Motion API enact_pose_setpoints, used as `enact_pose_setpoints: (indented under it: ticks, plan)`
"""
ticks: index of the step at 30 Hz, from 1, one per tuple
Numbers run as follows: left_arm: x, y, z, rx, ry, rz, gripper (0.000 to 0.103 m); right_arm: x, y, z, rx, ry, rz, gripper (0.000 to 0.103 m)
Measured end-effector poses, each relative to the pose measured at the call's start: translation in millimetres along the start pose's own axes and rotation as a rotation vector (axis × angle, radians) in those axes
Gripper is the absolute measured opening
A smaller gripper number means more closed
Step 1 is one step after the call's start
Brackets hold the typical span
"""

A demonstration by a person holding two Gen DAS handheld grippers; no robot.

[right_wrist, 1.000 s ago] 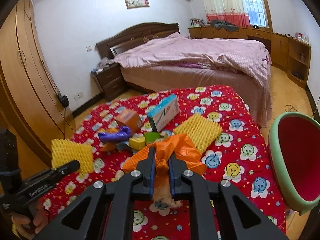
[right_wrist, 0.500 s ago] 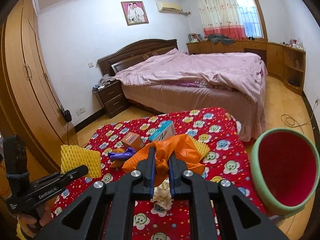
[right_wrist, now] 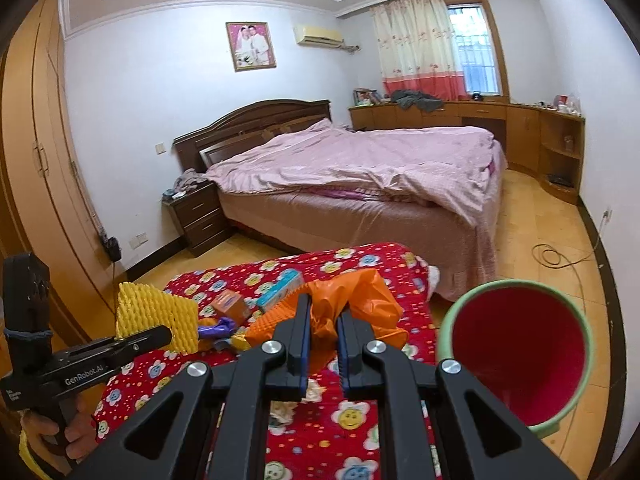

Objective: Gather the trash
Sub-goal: 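Carry the yellow foam net and orange mesh sleeve over the red bucket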

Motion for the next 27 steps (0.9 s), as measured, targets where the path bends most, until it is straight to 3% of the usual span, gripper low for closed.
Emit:
enact_pose_setpoints:
  ticks: [16, 27]
  plan:
    - [-35, -13, 85, -0.112, 0.101, -0.028, 0.012, 36, -2, 76, -0.085, 0.129, 0.037, 0.013]
    - [-93, 3, 138, -0.174, 0.155, -0.113, 0.012, 50, 17, 147, -0.191, 0.217, 0.033, 0.013]
Point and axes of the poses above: each gripper's, at about its wrist camera, not at the fingertips, and x roughly against the way its jaws point, z to its right, y to its underside, the point moved 5 cm from there along -x, roughly the way its jaws point, and after that the axes turned 7 degrees about -y, right-handed, at the moved point
